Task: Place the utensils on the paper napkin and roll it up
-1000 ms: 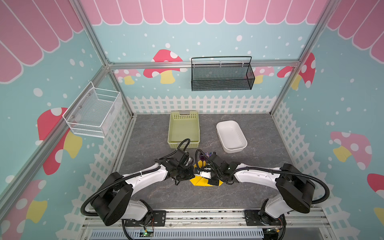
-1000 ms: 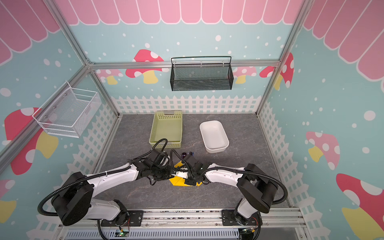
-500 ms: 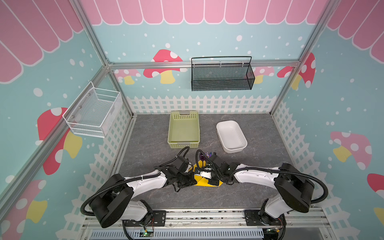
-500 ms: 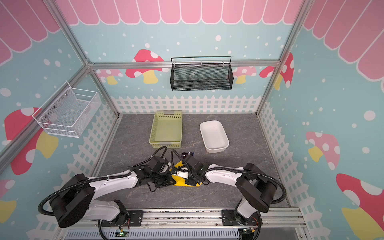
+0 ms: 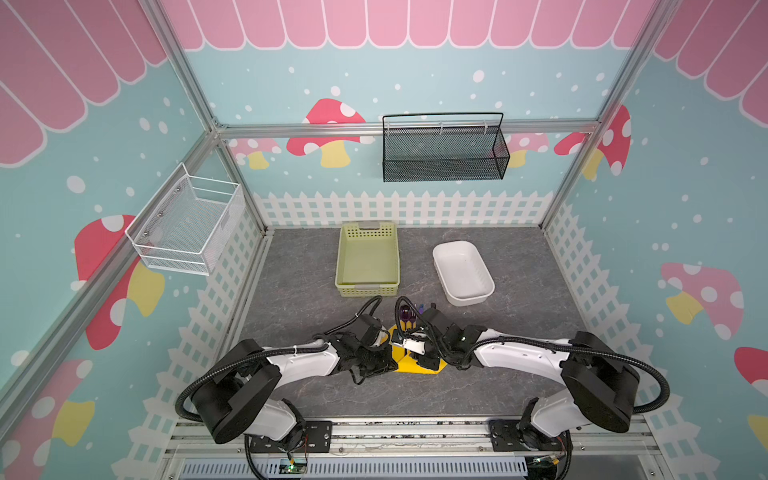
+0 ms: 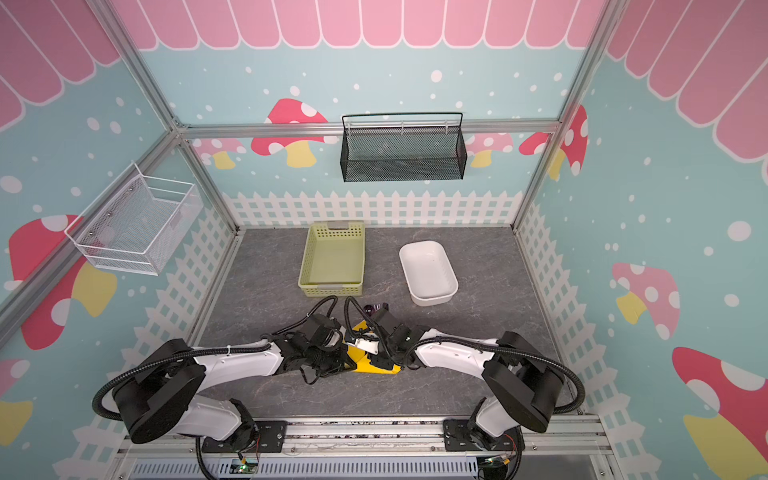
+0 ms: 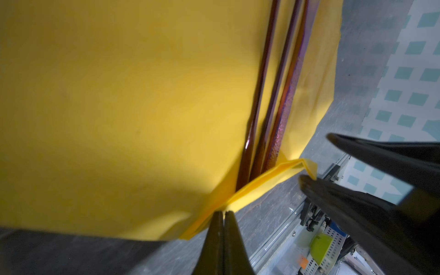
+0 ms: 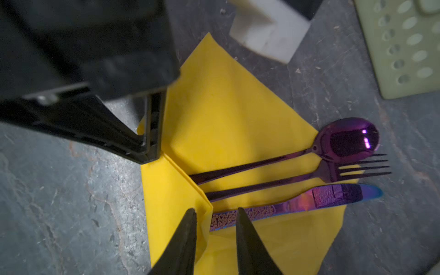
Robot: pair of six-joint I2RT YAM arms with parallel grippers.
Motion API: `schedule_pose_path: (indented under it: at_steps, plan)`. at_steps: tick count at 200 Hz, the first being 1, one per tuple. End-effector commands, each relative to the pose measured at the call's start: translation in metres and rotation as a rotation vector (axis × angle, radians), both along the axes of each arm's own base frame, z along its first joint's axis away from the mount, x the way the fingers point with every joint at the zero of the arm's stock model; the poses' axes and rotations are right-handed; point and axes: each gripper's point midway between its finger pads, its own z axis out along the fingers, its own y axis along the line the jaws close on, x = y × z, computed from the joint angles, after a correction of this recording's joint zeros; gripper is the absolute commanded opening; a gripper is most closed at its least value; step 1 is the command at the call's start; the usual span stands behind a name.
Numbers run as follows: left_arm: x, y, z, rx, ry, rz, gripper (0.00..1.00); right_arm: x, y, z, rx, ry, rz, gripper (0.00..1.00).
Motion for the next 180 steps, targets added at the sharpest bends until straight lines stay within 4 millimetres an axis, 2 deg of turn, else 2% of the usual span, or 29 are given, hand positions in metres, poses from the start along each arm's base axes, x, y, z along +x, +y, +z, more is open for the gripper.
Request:
schedule_pose_path:
  at_steps: [1, 18, 33, 54, 67, 105, 130, 155, 180]
  plan:
    - [0.005, -0.007, 0.003, -0.017, -0.005, 0.006, 0.00, 0.003, 0.002, 0.031, 0.117, 0.008, -0.105, 0.34]
    - [0.005, -0.008, 0.002, -0.015, -0.003, 0.002, 0.00, 0.009, -0.004, 0.047, 0.187, 0.038, -0.251, 0.34]
    - [0.005, -0.009, 0.002, -0.013, -0.001, -0.002, 0.00, 0.009, -0.012, 0.052, 0.204, 0.116, -0.377, 0.35]
    - [0.009, -0.010, 0.003, -0.002, -0.007, -0.001, 0.00, -0.003, -0.011, 0.057, 0.257, 0.285, -0.485, 0.33]
    - [0.011, -0.012, 0.004, 0.000, -0.013, -0.006, 0.00, -0.016, -0.010, 0.054, 0.296, 0.403, -0.536, 0.32]
    - [0.012, -0.014, 0.004, 0.012, -0.010, -0.023, 0.00, -0.038, -0.026, 0.035, 0.395, 0.691, -0.744, 0.19]
    - [0.012, -0.014, 0.001, 0.023, -0.006, -0.024, 0.00, -0.049, -0.026, 0.030, 0.509, 0.843, -0.746, 0.08]
    - [0.013, -0.013, 0.000, 0.031, -0.005, -0.024, 0.00, -0.053, -0.024, 0.028, 0.596, 0.918, -0.718, 0.07]
    - [0.013, -0.013, -0.001, 0.038, -0.002, -0.025, 0.00, -0.051, -0.027, 0.015, 0.566, 0.933, -0.735, 0.05]
